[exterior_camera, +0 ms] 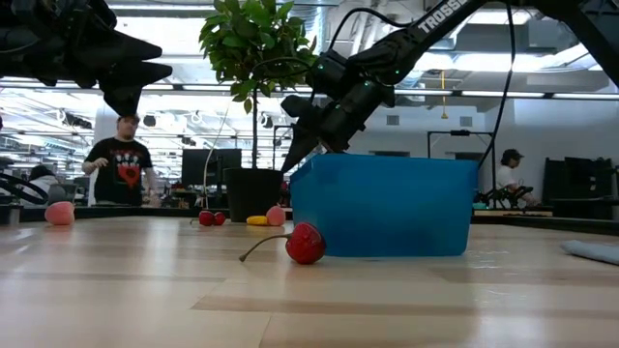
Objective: Pick and placing Produce into tupperware
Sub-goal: Put the bottom cherry into the blue bin
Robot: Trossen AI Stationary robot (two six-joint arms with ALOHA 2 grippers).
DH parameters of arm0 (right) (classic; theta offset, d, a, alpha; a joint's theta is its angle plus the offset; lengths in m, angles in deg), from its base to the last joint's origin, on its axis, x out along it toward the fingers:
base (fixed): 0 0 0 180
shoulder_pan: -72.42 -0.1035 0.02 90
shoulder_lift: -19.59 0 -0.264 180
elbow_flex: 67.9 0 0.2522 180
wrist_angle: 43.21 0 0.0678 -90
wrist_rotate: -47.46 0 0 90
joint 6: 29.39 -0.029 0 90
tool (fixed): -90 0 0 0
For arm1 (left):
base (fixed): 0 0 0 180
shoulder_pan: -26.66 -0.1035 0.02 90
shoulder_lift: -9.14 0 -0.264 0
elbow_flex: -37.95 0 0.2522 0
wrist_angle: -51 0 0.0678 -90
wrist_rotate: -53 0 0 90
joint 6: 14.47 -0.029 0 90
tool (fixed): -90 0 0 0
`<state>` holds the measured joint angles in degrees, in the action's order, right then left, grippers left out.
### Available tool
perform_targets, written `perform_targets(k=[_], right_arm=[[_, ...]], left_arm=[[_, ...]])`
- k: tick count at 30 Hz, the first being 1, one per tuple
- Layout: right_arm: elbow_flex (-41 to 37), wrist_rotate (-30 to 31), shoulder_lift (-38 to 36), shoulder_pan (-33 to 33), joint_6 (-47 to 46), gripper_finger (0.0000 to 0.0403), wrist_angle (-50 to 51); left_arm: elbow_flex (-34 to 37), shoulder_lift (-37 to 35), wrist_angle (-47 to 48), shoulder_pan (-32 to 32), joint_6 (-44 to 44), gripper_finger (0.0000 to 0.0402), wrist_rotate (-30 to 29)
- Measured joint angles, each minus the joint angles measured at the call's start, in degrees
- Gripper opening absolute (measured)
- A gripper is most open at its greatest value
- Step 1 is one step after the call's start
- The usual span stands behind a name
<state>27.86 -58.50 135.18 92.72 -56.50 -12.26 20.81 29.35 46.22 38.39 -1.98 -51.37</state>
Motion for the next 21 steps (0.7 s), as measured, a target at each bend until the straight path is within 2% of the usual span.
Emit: perform_targets(k=[2,11,21], right_arm=[[0.00,-1.12,0.00,0.02,-2.41,0.0249,-0.21],[0.04,-1.13,0.07,-3.23,-1.60,0.0249,-4.53],[0.04,-0.94,0.07,-6.72,3.04,0.0249,-0.46]], left_arm=[[0.00,0.00,-0.03,-0.02,-0.02,0.0141,-0.04],[0.02,0.00,-0.01,0.00,-0.15,0.0141,-1.41],[0.02,0.00,0.59,-0.02,0.15,0.0141,-1.16]])
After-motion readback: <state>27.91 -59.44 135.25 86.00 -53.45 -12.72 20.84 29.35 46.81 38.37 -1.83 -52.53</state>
